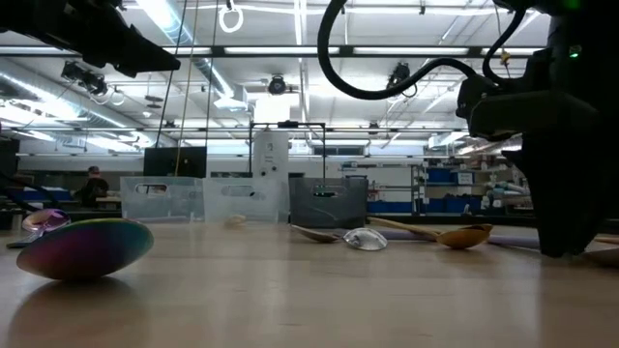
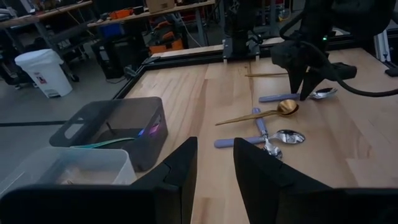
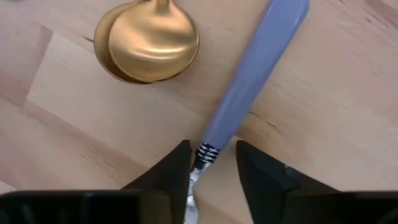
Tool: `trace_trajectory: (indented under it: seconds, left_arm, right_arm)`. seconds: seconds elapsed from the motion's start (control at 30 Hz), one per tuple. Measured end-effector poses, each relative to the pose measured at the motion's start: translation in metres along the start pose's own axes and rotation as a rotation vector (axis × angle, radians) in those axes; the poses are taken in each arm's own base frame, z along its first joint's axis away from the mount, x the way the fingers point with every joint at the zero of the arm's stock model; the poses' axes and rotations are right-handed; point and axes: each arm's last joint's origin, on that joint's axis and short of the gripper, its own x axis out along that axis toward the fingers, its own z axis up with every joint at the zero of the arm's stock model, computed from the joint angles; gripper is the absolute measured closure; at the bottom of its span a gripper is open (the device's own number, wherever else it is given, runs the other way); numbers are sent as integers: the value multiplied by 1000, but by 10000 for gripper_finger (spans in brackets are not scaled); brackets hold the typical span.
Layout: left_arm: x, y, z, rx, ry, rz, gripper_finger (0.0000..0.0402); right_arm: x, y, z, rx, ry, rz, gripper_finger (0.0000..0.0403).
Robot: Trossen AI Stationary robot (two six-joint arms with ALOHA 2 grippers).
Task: Sort silverware by color (type)
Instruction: Put the violet spoon into the left transparent bin
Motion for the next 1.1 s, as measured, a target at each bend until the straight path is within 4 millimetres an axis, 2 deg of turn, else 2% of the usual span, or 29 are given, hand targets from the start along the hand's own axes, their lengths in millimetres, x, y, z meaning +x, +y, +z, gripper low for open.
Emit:
trace_trajectory:
  seconds: [0.17, 0.27, 0.5, 0.63, 0.8, 1.1]
  left_arm:
    - [0, 0, 0, 0, 0, 0, 290]
    - [0, 0, 0, 0, 0, -1, 290]
    - [0, 0, 0, -1, -1, -2, 290]
    - [0, 0, 0, -10, -2, -3, 290]
    - [0, -1, 0, -47, -2, -33, 290]
    - [8, -8, -5, -75, 57, -95, 290]
  right_arm:
    - [0, -1, 0, -9, -6, -7, 341]
    - [0, -1, 1, -13, -24, -7, 363]
    - [0, -3, 1, -41, -41, -27, 352]
    - [-4, -11, 5, -71, -124, -75, 355]
    - [-17, -17, 12, -75, -180, -89, 356]
    - [-43, -16, 30, -155, -327, 30, 356]
